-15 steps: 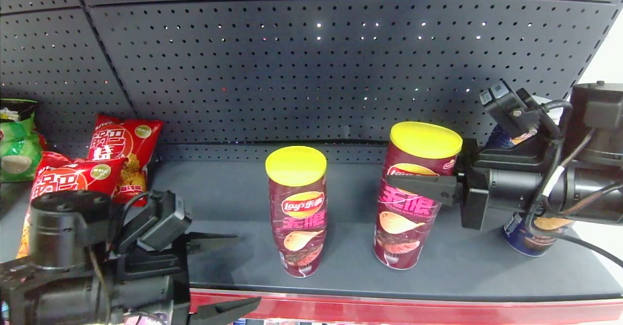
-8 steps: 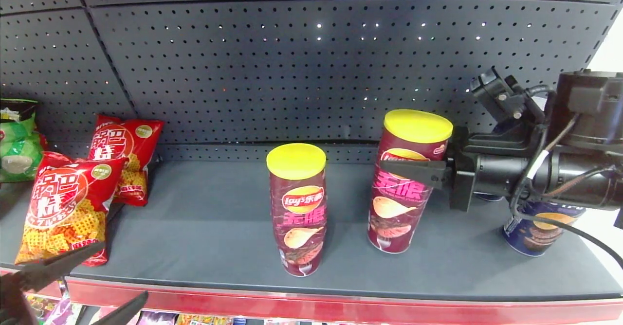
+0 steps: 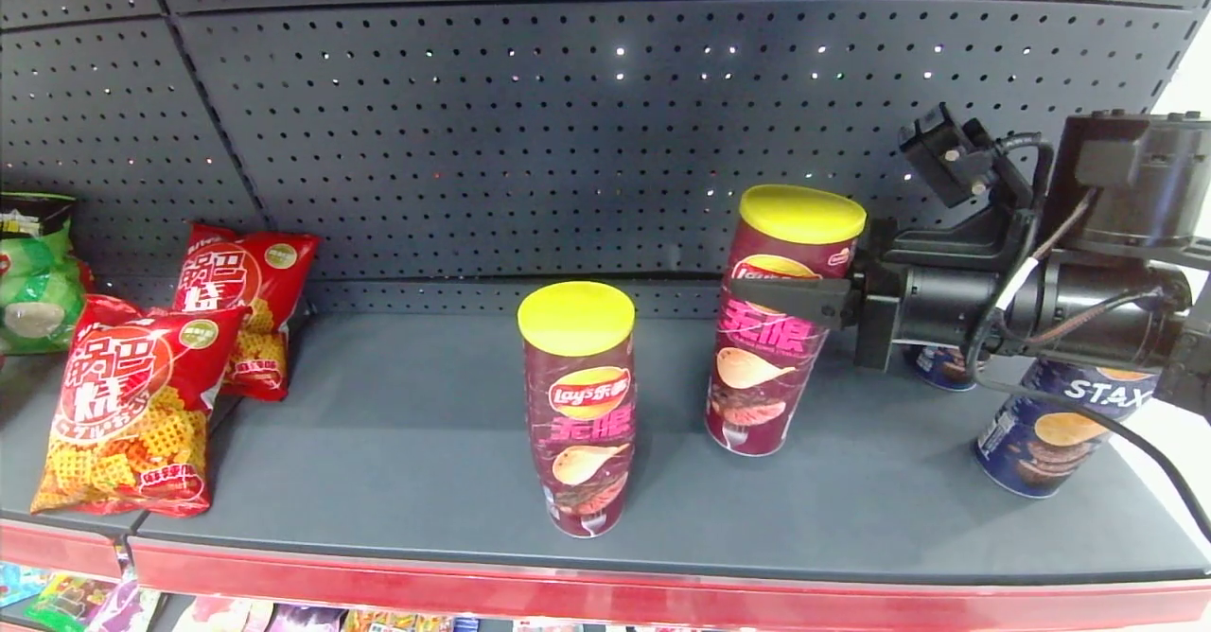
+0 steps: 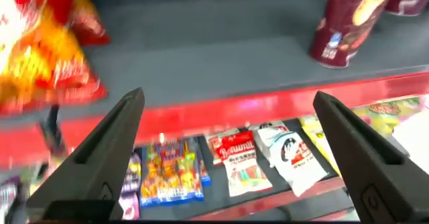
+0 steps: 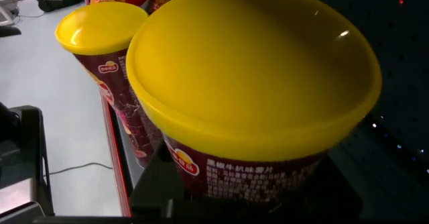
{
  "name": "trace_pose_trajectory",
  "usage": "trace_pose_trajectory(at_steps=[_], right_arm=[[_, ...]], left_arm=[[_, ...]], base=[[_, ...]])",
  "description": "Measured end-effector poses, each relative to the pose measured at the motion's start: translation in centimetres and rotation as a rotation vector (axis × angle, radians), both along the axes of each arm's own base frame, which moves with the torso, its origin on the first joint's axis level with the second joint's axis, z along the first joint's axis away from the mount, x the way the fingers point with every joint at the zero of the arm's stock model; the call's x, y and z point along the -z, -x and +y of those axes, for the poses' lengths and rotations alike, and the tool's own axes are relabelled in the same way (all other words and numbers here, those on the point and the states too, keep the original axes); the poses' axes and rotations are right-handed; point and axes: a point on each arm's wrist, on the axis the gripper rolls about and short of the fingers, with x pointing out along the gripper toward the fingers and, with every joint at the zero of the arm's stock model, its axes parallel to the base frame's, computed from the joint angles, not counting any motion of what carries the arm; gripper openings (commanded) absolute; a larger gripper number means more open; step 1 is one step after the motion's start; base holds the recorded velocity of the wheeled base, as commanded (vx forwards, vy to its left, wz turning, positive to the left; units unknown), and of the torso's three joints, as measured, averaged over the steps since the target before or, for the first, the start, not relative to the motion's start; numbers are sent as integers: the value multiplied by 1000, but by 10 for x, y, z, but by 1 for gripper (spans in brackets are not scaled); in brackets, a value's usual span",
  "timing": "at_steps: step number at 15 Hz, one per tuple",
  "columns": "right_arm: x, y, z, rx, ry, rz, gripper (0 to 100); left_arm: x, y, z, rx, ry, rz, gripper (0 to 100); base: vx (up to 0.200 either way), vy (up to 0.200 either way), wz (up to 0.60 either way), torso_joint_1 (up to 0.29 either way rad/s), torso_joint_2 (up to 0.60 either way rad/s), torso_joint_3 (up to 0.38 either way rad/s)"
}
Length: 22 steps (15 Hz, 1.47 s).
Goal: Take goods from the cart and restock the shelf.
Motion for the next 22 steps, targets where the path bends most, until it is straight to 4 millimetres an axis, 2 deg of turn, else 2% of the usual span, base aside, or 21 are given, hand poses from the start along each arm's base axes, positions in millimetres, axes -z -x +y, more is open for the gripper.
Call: trace_pose_trajectory(at_steps=[3, 9, 18, 22], right_arm=[[0, -1, 0, 2, 0, 0, 0], [0, -2, -2, 9, 0, 1, 0], [0, -4, -7, 26, -1, -1, 0], [-1, -4, -8, 28, -2, -4, 0]], left_arm=[[5, 6, 2, 112, 4, -8, 100], [8, 8, 6, -43, -6, -38, 100], [8, 8, 7, -156, -3, -41, 100], [8, 7, 11, -319, -44, -36, 100]], base=[[0, 0, 0, 0, 0, 0], [0, 0, 0, 0, 0, 0], [0, 0, 0, 0, 0, 0], [0, 0, 0, 0, 0, 0]])
